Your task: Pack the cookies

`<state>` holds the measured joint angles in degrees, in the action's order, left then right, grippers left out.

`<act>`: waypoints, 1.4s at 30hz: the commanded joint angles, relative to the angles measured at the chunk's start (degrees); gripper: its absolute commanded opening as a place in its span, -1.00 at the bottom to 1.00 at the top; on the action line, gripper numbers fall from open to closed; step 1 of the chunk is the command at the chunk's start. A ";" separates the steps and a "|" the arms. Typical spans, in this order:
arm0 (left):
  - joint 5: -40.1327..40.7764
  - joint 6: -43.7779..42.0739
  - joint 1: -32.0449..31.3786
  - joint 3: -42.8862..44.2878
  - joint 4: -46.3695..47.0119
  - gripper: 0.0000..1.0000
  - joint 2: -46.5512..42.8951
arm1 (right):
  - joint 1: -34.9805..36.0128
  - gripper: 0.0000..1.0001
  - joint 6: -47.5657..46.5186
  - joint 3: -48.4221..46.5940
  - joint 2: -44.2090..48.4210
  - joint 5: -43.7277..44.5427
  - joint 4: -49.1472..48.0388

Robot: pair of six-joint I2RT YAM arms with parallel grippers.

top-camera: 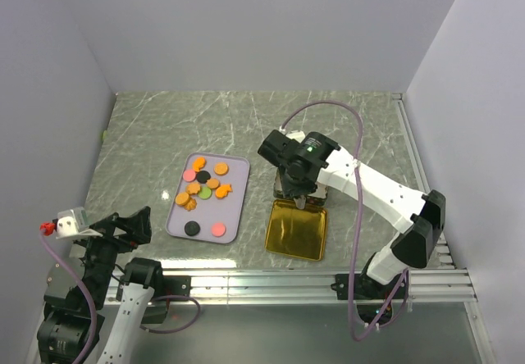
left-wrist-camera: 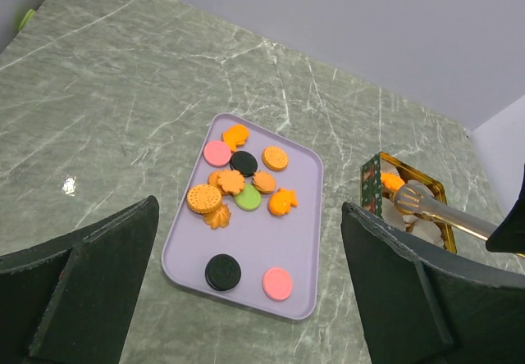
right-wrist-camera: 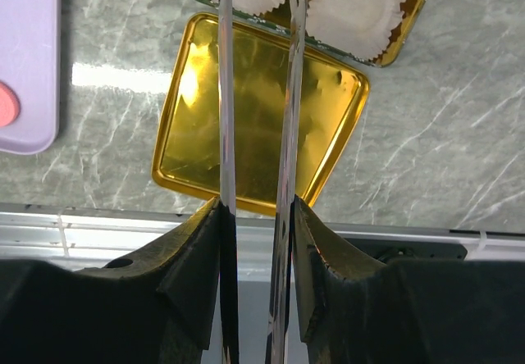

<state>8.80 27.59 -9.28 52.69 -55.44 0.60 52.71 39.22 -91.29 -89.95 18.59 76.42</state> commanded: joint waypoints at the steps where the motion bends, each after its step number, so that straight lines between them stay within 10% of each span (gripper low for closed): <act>1: -0.98 -1.40 -0.04 -0.30 2.44 0.99 -2.97 | -0.41 -0.31 -0.55 0.58 0.22 2.07 -3.12; 26: -0.98 -1.49 -0.04 -0.39 2.53 0.99 -2.18 | -0.41 0.01 -1.43 -1.96 -2.51 4.09 -1.28; 42: -0.98 -1.40 -0.04 -0.39 2.62 0.99 -2.18 | 5.90 0.01 -2.83 -23.05 -11.38 1.19 2.95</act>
<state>8.78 27.03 -9.26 52.45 -55.09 0.60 55.61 37.26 -110.32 -99.22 20.12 77.17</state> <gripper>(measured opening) 0.995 0.506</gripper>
